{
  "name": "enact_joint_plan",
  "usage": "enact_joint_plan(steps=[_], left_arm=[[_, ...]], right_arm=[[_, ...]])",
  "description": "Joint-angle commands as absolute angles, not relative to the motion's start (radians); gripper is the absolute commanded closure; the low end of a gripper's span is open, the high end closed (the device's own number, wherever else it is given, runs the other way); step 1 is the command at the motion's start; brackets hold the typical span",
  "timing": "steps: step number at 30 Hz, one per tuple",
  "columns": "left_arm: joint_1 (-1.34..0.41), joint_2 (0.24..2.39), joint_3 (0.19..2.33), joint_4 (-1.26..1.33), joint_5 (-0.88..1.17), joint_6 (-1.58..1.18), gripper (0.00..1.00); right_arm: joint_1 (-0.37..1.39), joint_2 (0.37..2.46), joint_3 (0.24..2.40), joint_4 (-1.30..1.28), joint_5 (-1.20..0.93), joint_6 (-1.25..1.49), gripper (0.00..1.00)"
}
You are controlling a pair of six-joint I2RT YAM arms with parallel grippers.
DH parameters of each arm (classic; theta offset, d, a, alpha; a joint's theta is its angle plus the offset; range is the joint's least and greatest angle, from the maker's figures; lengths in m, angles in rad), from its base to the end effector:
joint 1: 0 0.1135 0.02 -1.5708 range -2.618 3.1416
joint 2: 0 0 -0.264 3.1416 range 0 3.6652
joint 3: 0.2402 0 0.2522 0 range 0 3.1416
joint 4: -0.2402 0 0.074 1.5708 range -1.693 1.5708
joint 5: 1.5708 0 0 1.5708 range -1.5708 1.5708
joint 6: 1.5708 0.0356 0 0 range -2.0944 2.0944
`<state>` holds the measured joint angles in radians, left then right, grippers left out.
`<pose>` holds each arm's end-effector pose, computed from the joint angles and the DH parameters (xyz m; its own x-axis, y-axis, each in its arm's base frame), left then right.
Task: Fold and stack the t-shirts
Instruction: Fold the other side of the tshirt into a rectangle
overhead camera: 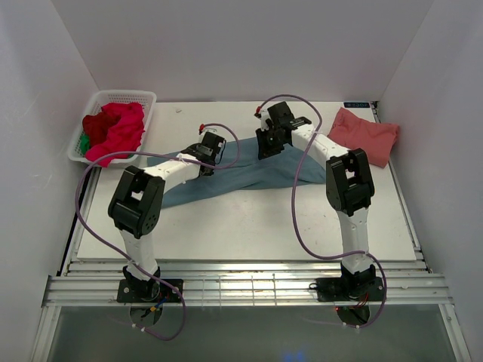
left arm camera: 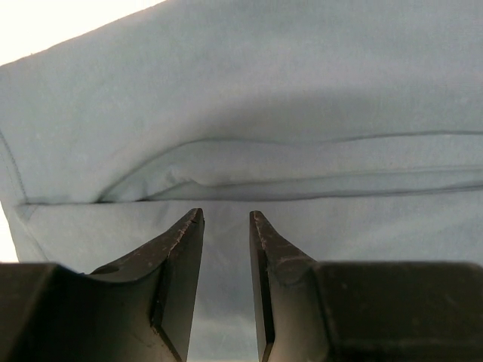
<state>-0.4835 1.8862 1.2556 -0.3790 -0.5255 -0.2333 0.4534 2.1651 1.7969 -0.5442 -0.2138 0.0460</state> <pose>0.3544 -0.1659 0.1798 -0.7676 0.1772 -0.6160 -0.0120 0.9569 0.2902 0.4323 0.2190 0.2140 -0.7354 -0.3083 -0.6035 -0.5115 0.8367 0.1958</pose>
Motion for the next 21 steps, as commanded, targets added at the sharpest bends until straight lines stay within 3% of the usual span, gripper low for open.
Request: enact_joint_plan(steps=[1,21], left_arm=[[-0.469,1.893,1.250,-0.331,-0.535,-0.209,0.59],[-0.434,1.940,1.216,-0.354,-0.439,-0.245,0.63]], right_arm=[[0.457,2.160,1.825,-0.537,-0.245,0.041,0.77],[0.459,2.114,1.812,-0.558,-0.192,0.041,0.77]])
